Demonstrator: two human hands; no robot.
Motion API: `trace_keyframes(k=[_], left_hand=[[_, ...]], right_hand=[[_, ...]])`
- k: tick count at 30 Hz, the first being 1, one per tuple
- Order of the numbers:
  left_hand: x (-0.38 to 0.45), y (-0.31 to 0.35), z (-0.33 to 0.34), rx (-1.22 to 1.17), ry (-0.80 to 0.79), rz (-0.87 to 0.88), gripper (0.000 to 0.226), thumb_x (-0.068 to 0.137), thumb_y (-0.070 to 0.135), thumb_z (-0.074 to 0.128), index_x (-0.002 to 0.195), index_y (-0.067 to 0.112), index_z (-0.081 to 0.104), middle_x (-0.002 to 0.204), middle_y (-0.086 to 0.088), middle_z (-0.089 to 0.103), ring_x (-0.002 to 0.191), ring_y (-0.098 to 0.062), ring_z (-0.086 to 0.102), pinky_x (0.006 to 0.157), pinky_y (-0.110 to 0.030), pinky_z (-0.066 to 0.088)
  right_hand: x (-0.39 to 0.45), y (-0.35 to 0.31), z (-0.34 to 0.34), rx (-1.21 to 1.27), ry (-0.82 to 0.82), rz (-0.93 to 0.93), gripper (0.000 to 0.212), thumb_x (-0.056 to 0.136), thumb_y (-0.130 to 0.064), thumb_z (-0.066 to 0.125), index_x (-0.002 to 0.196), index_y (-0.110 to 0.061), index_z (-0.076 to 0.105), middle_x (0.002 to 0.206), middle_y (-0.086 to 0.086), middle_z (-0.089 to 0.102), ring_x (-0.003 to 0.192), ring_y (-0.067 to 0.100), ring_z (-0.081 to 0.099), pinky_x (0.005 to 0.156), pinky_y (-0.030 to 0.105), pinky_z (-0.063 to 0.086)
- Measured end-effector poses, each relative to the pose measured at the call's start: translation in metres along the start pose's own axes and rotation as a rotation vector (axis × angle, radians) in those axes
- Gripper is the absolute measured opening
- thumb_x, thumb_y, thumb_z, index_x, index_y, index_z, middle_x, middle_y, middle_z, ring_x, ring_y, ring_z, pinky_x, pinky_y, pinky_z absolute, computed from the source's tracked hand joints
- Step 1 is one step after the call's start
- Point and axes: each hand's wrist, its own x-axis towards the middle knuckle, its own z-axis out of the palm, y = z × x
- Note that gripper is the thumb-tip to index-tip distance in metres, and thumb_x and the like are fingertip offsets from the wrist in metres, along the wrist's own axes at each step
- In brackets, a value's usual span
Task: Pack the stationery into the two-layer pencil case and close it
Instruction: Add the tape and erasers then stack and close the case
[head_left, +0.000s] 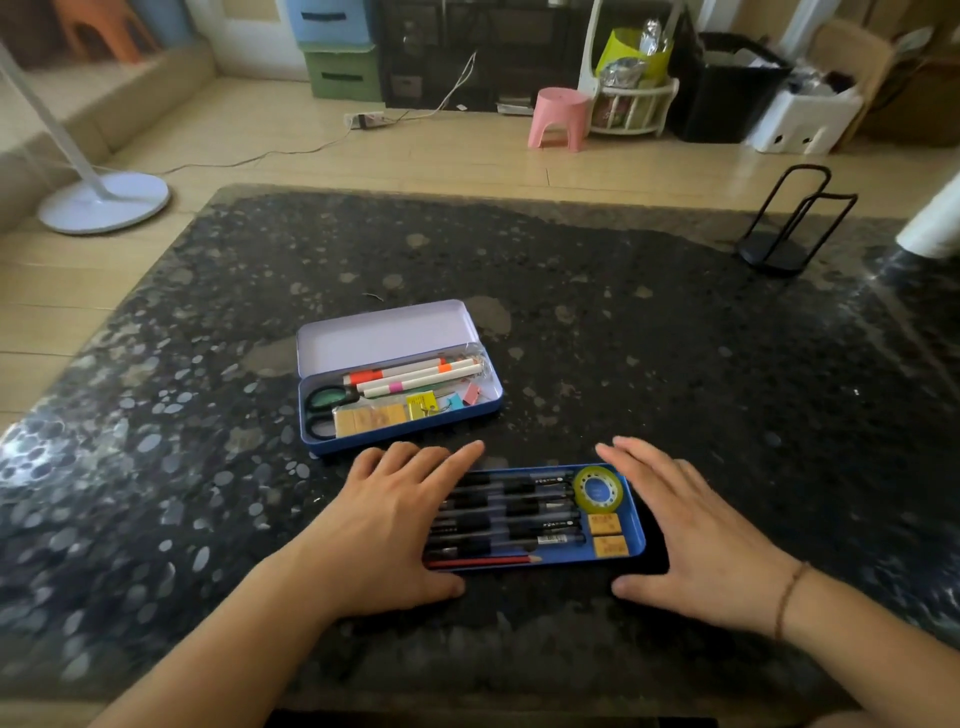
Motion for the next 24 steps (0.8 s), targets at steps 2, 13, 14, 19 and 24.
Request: trace_keyframes(k=[2,13,14,19,24], left_hand=[[-0.006,-0.004,-0.003,-0.048,-0.021,-0.015,0.113,0.062,0.075,0.059,0.145,0.047,-0.014,0.146,0.016,0.032,0.131,-0.008,0.027,0.112,-0.032,0.017],[-0.020,-0.054,-0.047,-0.150,0.125,-0.091,0.106,0.065,0.064,0.069,0.147,0.042,0.005,0.139,0.023,0.032,0.125,0.009,0.022,0.106,-0.012,0.016],[-0.016,-0.066,-0.056,-0.140,0.141,-0.103,0.106,0.066,0.061,0.072,0.148,0.039,0.010,0.138,0.020,0.036,0.125,0.005,0.027,0.105,-0.011,0.018],[0.003,-0.115,-0.071,-0.125,0.151,-0.196,0.106,0.066,0.054,0.079,0.149,0.028,0.019,0.138,0.007,0.047,0.125,-0.011,0.039,0.105,-0.025,0.031],[0.010,-0.132,-0.053,-0.159,0.088,-0.239,0.107,0.062,0.063,0.075,0.148,0.034,0.017,0.137,0.008,0.048,0.124,-0.009,0.038,0.107,-0.030,0.030]], right_hand=[[0.010,-0.001,-0.003,0.027,-0.029,-0.037,0.114,0.055,-0.065,0.074,0.129,-0.069,-0.013,0.115,-0.053,0.002,0.121,-0.015,0.012,0.104,0.023,0.025],[0.097,-0.032,-0.044,0.126,-0.007,-0.296,0.109,0.055,-0.055,0.079,0.137,-0.061,0.008,0.123,-0.040,0.029,0.121,-0.013,0.028,0.101,0.017,0.028],[0.113,-0.039,-0.048,0.127,0.007,-0.317,0.108,0.057,-0.052,0.080,0.138,-0.058,0.009,0.123,-0.039,0.030,0.120,-0.010,0.028,0.103,0.018,0.027],[0.181,-0.063,-0.051,0.129,0.012,-0.328,0.106,0.062,-0.043,0.083,0.140,-0.050,0.011,0.124,-0.021,0.037,0.120,0.002,0.029,0.103,0.022,0.028],[0.204,-0.059,-0.041,0.160,-0.043,-0.268,0.108,0.059,-0.045,0.084,0.140,-0.051,0.012,0.134,-0.014,0.037,0.121,0.006,0.037,0.101,0.024,0.033]])
